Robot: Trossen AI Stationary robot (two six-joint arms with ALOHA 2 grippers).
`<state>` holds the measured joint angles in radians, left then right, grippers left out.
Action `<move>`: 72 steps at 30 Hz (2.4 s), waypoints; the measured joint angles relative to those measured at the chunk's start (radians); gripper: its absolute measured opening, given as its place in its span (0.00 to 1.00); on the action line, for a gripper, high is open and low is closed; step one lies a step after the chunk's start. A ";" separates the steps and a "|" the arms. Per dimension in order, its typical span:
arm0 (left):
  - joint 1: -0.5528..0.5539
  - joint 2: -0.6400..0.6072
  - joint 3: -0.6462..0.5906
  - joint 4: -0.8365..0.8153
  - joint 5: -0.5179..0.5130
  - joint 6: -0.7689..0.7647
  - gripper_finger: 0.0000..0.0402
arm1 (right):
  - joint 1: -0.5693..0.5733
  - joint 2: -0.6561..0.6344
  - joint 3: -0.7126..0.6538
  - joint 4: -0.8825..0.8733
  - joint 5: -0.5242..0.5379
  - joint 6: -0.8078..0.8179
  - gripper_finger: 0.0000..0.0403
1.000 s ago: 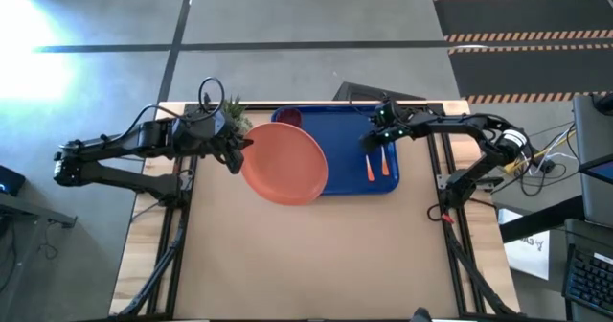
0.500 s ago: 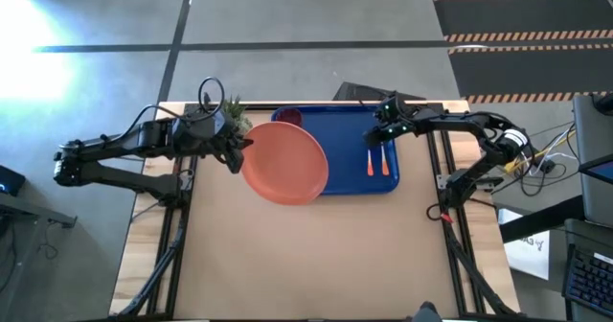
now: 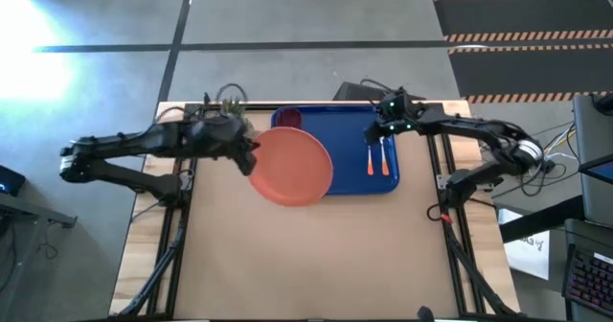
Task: Pick and place plate/cup/fork/spoon on tray
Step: Put the plate on the center of the serving tray
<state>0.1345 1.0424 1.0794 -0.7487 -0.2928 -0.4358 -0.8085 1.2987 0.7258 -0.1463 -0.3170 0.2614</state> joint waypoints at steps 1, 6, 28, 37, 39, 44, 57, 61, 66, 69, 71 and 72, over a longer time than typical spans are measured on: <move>0.000 0.028 0.000 0.009 0.000 -0.006 0.00 | 0.009 -0.035 0.009 0.001 0.000 0.010 0.02; 0.003 0.181 0.000 0.162 0.075 -0.056 0.00 | 0.059 -0.226 0.064 0.002 0.000 0.036 0.02; 0.135 0.711 0.405 0.155 0.136 0.197 0.00 | 0.251 -0.582 0.188 -0.189 0.144 0.070 0.02; 0.195 0.763 0.482 0.155 0.144 0.307 0.00 | 0.309 -0.523 0.187 -0.209 0.199 0.061 0.02; 0.204 0.767 0.499 0.162 0.143 0.330 0.00 | 0.314 -0.513 0.186 -0.210 0.213 0.061 0.02; 0.233 0.790 0.502 0.163 0.187 0.348 0.00 | 0.314 -0.500 0.186 -0.208 0.215 0.064 0.02; 0.253 0.853 0.494 0.177 0.222 0.394 0.00 | 0.314 -0.499 0.186 -0.181 0.225 0.072 0.02; 0.257 0.856 0.494 0.176 0.229 0.394 0.00 | 0.314 -0.499 0.186 -0.177 0.234 0.071 0.02; 0.258 0.855 0.493 0.176 0.230 0.397 0.00 | 0.314 -0.499 0.186 -0.177 0.235 0.071 0.02; 0.259 0.856 0.493 0.173 0.230 0.417 0.01 | 0.314 -0.499 0.186 -0.177 0.235 0.071 0.02; 0.259 0.855 0.493 0.171 0.229 0.434 0.03 | 0.314 -0.499 0.186 -0.177 0.235 0.071 0.02; 0.258 0.855 0.493 0.170 0.230 0.439 0.05 | 0.314 -0.499 0.186 -0.177 0.235 0.071 0.02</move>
<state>0.3930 1.8978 1.5721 -0.5790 -0.0628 0.0033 -0.4950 0.7998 0.9123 -0.3237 -0.0822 0.3328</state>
